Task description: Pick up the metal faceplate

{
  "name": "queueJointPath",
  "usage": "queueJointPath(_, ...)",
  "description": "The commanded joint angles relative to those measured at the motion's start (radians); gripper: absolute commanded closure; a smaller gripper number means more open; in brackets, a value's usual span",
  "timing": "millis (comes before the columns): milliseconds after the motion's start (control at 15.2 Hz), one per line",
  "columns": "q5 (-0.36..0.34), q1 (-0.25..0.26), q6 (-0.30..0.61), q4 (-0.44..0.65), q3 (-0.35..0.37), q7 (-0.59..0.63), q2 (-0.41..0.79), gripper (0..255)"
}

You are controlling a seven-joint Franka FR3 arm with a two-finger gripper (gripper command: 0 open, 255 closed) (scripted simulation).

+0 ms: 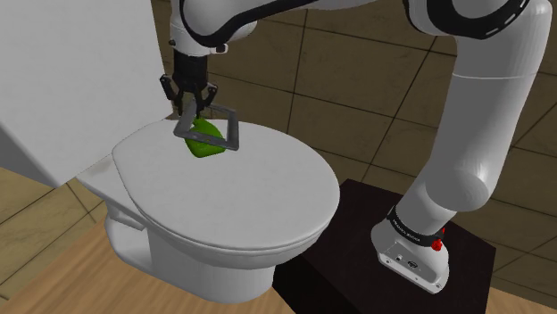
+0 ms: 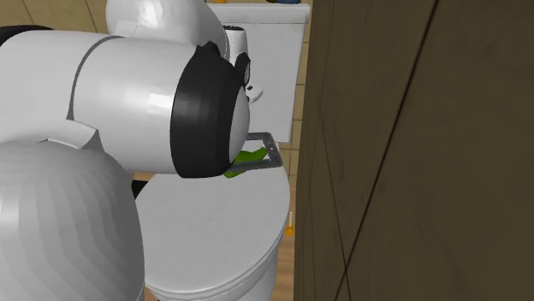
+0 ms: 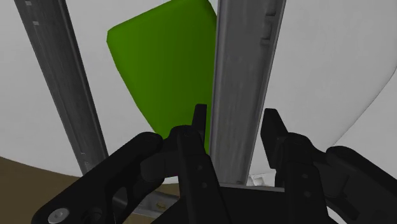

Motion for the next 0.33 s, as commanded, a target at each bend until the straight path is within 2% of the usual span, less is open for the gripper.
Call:
queueJointPath(0, 0.004, -0.002, -0.023, 0.015, 0.002, -0.002, -0.009, 255)
queueJointPath(264, 0.008, -0.002, -0.05, 0.036, 0.003, -0.003, -0.015, 255)
